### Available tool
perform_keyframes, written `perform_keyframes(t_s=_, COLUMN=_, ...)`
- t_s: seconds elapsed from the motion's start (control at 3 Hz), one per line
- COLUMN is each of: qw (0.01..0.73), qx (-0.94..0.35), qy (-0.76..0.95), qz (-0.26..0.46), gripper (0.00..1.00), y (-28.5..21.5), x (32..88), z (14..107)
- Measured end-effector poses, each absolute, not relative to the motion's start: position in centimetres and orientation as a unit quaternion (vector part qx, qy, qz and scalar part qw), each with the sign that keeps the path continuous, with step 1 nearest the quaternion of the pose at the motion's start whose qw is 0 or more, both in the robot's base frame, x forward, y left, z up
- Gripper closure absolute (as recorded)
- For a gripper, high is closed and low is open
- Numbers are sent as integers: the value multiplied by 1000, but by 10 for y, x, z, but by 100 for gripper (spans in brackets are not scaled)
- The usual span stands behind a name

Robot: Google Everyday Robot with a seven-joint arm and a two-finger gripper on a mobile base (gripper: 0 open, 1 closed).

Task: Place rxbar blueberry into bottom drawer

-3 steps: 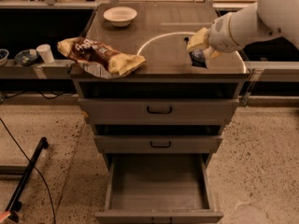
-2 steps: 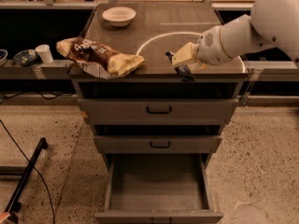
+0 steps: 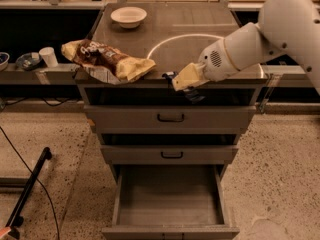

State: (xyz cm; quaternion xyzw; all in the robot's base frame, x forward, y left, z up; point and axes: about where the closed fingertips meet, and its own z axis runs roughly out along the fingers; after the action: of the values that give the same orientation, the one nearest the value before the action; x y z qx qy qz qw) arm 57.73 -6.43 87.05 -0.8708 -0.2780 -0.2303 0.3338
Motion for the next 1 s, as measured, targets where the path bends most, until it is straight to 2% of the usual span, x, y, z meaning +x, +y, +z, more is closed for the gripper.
perform_keyframes(t_s=0.33, qw=271, qx=-864, qy=-355, qz=-231, gripper=100, y=-53, x=571, z=857)
perform_keyframes(t_s=0.67, qw=159, qx=-836, qy=-477, qz=-221, gripper=100, y=-42, x=557, z=823)
perform_keyframes(t_s=1.0, qw=108, qx=-788, qy=-578, qz=-183, gripper=100, y=-44, x=546, z=784)
